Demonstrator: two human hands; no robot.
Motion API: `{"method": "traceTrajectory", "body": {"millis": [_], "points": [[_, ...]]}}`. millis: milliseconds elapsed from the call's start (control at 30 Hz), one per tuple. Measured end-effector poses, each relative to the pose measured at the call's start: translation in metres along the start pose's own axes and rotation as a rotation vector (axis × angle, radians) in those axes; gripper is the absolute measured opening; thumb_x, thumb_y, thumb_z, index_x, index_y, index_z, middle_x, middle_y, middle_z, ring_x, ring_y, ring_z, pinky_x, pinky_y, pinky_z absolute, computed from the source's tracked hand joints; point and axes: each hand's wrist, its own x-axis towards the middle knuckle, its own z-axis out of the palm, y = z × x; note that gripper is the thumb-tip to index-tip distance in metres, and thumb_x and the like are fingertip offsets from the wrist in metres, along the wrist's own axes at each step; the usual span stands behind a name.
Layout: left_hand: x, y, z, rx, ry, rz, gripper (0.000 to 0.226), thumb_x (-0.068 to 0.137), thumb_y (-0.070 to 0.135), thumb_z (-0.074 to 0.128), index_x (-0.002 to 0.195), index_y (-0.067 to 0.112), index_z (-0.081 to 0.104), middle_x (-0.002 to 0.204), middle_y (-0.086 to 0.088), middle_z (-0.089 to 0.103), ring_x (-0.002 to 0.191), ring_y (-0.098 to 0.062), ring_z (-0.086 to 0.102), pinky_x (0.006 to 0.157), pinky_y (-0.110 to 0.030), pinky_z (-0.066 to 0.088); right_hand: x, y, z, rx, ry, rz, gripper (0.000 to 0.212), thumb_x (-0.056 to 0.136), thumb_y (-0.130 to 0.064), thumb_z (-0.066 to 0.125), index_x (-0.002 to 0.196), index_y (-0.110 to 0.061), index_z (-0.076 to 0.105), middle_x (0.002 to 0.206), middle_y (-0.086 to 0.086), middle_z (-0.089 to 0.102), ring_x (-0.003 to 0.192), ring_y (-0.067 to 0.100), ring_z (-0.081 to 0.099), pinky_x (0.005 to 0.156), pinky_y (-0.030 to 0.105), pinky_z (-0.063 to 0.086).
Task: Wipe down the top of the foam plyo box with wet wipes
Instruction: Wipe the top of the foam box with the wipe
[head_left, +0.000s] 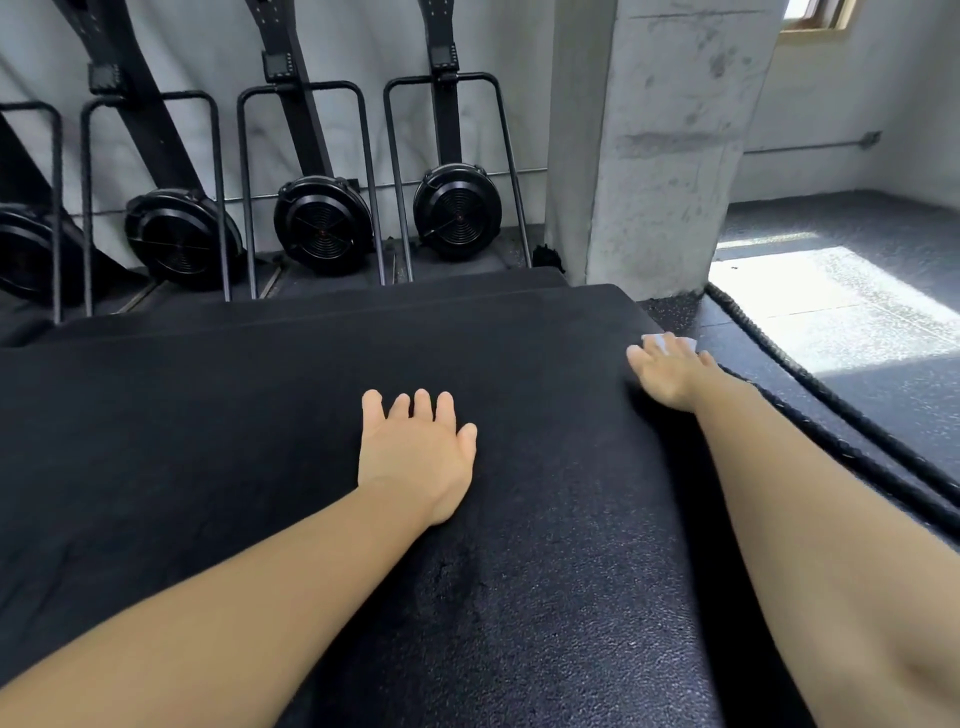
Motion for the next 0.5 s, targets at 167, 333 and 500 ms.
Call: {"method": "traceTrajectory", "body": {"millis": [167,333,500], "points": [[0.0,0.0,-0.001,-0.001,0.013,0.009,0.062,0.099,0.043,0.002,0.15,0.012,0.02,0.139,-0.004,0.043,0.128,-0.027,0.039,0.11,-0.053,0.005,-0.006,-0.012,0.002,-0.001,-0.047,0.066,0.061,0.1,-0.051,0.019,0.146,-0.014,0.037,0.16,0.012,0.02,0.145,0.037,0.018,0.118,0.051,0.019],[0.0,0.0,-0.002,-0.015,-0.004,0.01,0.061,0.099,0.043,0.004,0.149,0.012,0.022,0.14,-0.005,0.043,0.13,-0.029,0.038,0.11,-0.053,0.004,-0.043,-0.071,0.028,-0.11,-0.076,-0.134,0.068,0.101,-0.052,0.014,0.158,-0.015,0.015,0.163,0.013,0.007,0.149,0.032,0.006,0.122,0.044,0.007],[-0.003,0.0,-0.007,-0.037,0.022,0.006,0.052,0.098,0.041,0.01,0.132,0.016,0.04,0.116,-0.001,0.051,0.111,-0.025,0.045,0.109,-0.051,0.01,-0.069,-0.132,0.054,-0.117,-0.182,-0.459,0.04,0.102,-0.037,0.019,0.125,-0.015,0.042,0.145,0.01,0.033,0.135,0.033,0.023,0.113,0.046,0.023]]}}
